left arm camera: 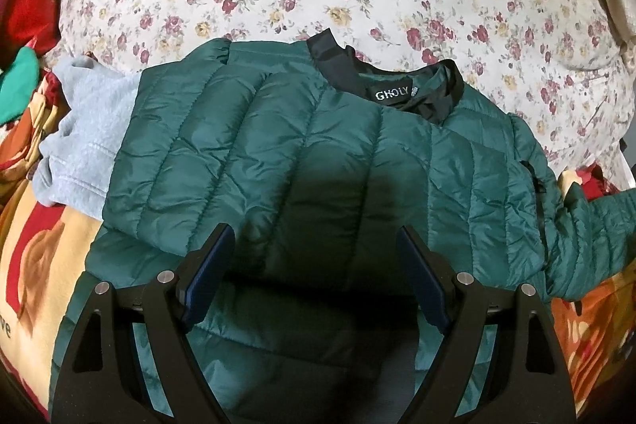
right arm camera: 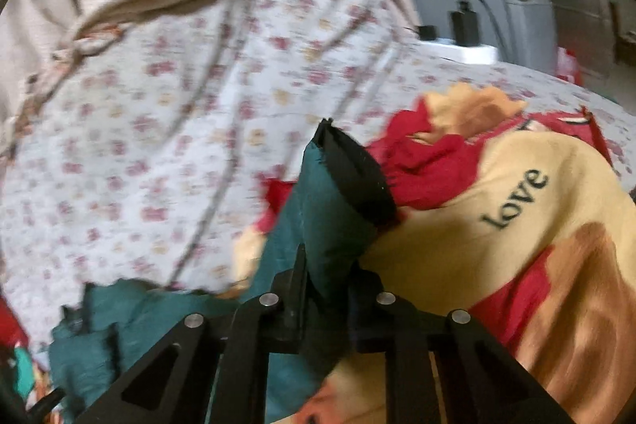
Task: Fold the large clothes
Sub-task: 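Close the right gripper on the sleeve cuff and lift it, then carry the sleeve across the jacket body toward the left gripper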
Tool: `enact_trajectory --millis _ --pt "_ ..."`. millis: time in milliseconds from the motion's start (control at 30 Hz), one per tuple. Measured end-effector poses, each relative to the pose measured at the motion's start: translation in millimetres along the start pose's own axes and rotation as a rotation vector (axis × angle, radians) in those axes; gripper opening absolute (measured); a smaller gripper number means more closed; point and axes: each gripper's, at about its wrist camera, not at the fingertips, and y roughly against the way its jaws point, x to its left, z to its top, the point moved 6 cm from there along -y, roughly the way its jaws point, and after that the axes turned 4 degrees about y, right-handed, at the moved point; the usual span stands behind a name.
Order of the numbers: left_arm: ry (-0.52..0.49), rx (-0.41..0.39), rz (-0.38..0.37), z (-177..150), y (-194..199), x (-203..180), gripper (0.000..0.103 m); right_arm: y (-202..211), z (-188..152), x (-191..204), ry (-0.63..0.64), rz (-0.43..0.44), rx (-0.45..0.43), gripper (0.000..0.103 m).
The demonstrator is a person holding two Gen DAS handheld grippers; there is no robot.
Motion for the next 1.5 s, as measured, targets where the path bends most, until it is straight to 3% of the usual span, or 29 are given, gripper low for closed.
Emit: enact_trajectory --millis 167,667,1167,1500 --pt "0.004 -0.018 0.012 2 10 7 0.083 15 -8 42 0.031 0.097 -0.013 0.014" --pt "0.023 -0.059 0.055 17 27 41 0.083 13 -57 210 0.275 0.329 0.104 0.012" --pt "0.094 -0.04 0.044 22 22 77 0.083 -38 -144 358 0.385 0.511 0.306 0.012" --pt "0.176 -0.015 0.025 26 14 100 0.083 -73 -218 416 0.413 0.601 0.461 0.012"
